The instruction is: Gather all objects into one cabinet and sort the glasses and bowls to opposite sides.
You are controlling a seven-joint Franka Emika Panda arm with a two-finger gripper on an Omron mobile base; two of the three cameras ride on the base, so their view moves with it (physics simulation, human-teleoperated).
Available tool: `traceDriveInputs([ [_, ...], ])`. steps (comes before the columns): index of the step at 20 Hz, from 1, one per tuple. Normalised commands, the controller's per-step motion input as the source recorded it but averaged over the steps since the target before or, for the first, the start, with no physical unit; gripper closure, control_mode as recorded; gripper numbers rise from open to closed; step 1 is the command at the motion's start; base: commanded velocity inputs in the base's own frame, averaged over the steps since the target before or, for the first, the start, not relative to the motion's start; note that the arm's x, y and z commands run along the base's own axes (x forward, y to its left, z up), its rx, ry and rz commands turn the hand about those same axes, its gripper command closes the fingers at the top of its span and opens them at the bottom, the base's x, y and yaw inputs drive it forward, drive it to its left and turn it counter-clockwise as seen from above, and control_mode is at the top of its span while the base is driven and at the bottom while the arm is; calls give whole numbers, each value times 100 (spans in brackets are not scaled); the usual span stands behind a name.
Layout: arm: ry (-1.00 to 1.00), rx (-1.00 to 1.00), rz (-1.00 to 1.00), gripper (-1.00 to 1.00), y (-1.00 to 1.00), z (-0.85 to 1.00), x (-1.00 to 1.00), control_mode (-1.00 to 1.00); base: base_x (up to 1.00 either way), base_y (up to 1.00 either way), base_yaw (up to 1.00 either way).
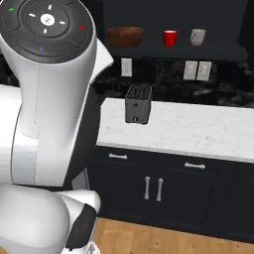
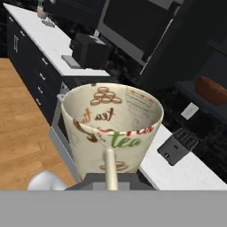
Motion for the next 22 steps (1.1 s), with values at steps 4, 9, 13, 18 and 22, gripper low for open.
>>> traceDriveInputs([
  [4,0,0,0,100,0,0,0,100,4,-100,-1],
  [9,0,0,0,100,0,0,0,100,0,-65,-5],
  [13,0,0,0,100,0,0,0,100,0,0,0],
  [18,0,0,0,100,0,0,0,100,11,18,0],
  [22,0,0,0,100,0,0,0,100,76,11,1],
])
